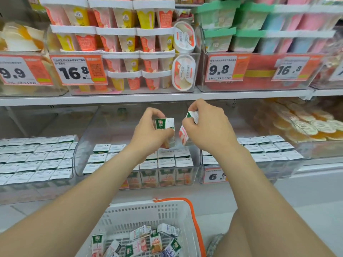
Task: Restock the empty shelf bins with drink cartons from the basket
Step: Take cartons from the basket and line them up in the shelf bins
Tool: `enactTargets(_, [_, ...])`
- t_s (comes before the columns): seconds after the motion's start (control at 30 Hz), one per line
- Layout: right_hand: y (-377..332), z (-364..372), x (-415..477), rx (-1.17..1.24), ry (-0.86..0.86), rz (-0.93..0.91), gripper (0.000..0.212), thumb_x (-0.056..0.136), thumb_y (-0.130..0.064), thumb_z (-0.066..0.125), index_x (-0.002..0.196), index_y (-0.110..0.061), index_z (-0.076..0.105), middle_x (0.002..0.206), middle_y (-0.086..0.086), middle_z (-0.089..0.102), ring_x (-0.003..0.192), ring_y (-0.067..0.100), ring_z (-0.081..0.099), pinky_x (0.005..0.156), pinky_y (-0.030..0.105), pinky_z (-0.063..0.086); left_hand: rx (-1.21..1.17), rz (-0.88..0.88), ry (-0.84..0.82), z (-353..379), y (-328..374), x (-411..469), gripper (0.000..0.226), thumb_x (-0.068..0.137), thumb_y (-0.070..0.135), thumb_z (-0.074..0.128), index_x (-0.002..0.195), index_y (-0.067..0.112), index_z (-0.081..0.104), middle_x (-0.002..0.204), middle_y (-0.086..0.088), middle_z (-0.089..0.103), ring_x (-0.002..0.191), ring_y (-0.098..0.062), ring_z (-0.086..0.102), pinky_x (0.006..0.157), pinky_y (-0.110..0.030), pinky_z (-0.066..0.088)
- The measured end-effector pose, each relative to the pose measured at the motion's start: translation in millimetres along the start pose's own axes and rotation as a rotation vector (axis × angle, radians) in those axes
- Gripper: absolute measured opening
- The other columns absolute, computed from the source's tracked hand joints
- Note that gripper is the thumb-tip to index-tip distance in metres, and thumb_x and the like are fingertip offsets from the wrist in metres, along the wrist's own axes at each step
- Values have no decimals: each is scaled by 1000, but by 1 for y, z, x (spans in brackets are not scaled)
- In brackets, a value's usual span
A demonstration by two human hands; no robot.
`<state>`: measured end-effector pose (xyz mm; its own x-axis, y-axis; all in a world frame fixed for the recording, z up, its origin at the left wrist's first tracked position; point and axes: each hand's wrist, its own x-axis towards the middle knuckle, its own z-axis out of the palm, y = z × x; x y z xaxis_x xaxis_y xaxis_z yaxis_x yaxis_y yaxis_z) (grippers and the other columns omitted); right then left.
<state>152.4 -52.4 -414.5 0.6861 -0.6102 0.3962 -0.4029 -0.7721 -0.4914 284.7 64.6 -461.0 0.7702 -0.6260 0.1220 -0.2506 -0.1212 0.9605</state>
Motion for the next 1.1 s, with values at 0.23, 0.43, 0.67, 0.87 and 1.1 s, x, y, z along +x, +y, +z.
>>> enactTargets(0.23, [-2, 4, -2, -48, -75, -7, 32, 88, -33, 57, 119, -27, 59, 110, 1, 66, 99, 29, 60, 77, 40, 53, 656, 262, -30, 3, -27, 25, 45, 75, 47, 90, 111, 28, 70, 105, 5, 65, 103, -18, 59, 82, -32, 42])
enactTargets(0.43, [-4, 11, -2, -64, -119, -13, 34, 86, -35, 58, 120, -29, 61, 116, 0, 68, 106, 30, 59, 78, 39, 51, 1011, 1, -508, -8, -33, 29, 38, 110, 45, 33, 112, 27, 65, 107, 1, 69, 114, -34, 56, 103, -51, 36])
enactTargets(0.67, [-11, 22, 2, -109, -235, -130, 41, 95, -18, 53, 136, -20, 52, 125, 10, 62, 115, 35, 55, 86, 44, 50, 1067, 0, -556, -39, -41, 32, 46, 104, 66, 31, 136, 40, 52, 135, 2, 59, 135, -30, 50, 110, -51, 40])
enactTargets(0.87, [-14, 29, 9, -189, -349, -139, 57, 90, -3, 63, 143, -13, 44, 127, 16, 57, 118, 40, 53, 90, 45, 47, 955, -141, -677, -54, -37, 26, 128, 50, 101, 65, 155, 36, 32, 160, 8, 43, 140, -20, 46, 116, -43, 40])
enactTargets(1.1, [-25, 35, 3, -113, -490, -236, 64, 93, 5, 51, 150, -22, 42, 144, 7, 53, 132, 29, 49, 103, 44, 47, 1083, 48, -550, -83, -45, 13, 115, 67, 102, 48, 155, 30, 37, 157, 4, 47, 139, -22, 50, 113, -47, 42])
